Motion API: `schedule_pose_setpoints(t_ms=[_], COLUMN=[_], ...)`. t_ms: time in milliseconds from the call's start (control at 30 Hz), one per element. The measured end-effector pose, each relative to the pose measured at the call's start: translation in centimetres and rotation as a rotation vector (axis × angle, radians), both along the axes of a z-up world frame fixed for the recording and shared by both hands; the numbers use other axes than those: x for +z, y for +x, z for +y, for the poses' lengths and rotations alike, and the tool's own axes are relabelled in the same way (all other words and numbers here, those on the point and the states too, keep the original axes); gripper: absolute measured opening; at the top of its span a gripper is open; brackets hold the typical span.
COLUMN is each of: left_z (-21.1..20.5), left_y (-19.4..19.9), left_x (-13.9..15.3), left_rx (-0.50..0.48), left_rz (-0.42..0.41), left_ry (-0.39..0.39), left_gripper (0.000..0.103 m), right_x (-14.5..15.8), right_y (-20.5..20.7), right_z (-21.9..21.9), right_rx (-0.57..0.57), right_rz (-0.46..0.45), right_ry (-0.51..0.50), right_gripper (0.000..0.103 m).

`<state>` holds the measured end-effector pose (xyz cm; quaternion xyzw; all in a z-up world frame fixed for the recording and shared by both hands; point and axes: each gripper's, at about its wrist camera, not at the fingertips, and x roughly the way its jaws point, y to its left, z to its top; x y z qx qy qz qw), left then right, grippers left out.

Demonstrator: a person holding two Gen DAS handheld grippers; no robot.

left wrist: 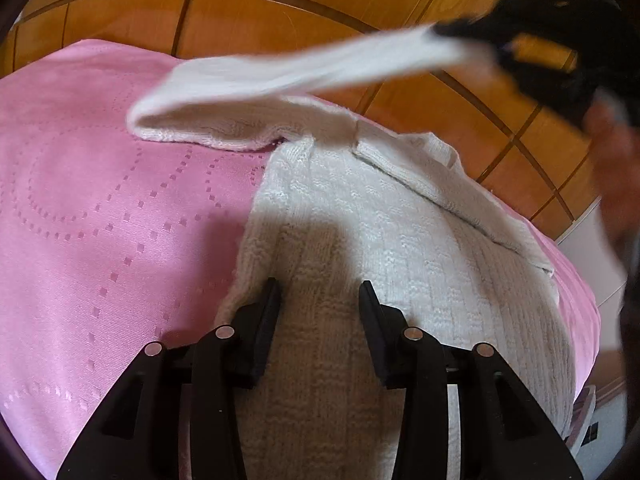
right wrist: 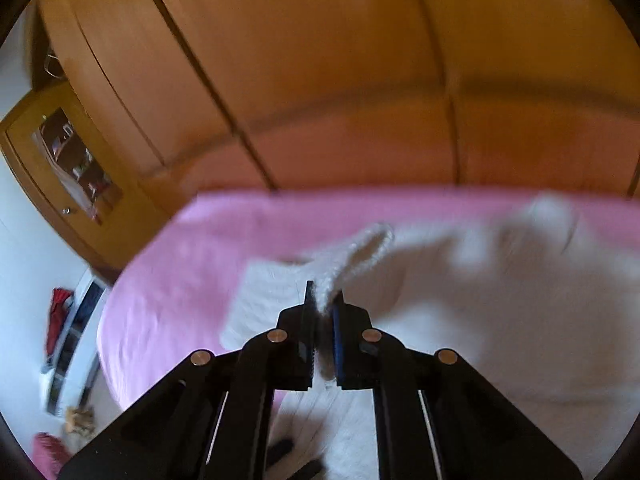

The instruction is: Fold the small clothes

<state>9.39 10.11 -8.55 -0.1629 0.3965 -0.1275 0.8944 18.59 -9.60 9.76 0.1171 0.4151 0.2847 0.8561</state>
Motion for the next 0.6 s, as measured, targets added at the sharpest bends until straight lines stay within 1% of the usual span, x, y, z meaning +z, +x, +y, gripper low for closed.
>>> schedule_pose_setpoints(t_ms=[100,167,233,367,467,500,567,600], left_z=[-0.3,-0.5,-0.7,-1.1,-1.0,-1.1,-1.2,-1.2], left_y=[-0.1,-0.2,-0.4,-0.2,-0.2,-0.2,-0.3,-0.4], left_x=[0.1,0.2,0.2,0.4,0.5,0.5,0.5,0.5], left_rx=[0.001,0.001,0.002,0.008,0.008,0.008,0.008,0.007], left_rz=[-0.002,-0.003,-0.006,-0.010,-0.011,-0.011,-0.011,-0.012], left_ry=[0.008,0.015,0.026,0.048,0.057,0.060,0.068,0.071], left_gripper=[0.040,0.040,0.040,0.040,0.040,0.040,0.040,0.040], right_x=[2.6,2.9,2.4,0.2,-2.3,-3.4,-5.2,-6.6], right_y=[0.7,1.4,2.2,3.3,3.2,2.8,2.7,2.5], right_z=[-3.5,-5.8,-8.9,-14.7,-18.5,-20.4,-22.6,-23.6], right_rx=[-0.087,-0.142,-0.213,-0.344,-0.432,-0.462,-0.496,-0.513], right_rz=[-0.089,-0.095,-0.081,-0.020,0.043,0.070,0.121,0.155], right_ry=[-0.023,-0.033,-0.044,-0.043,-0.043,-0.047,-0.040,-0.040], right_gripper=[0.006,0.006,0.006,0.006,0.006,0.006,0.006,0.006])
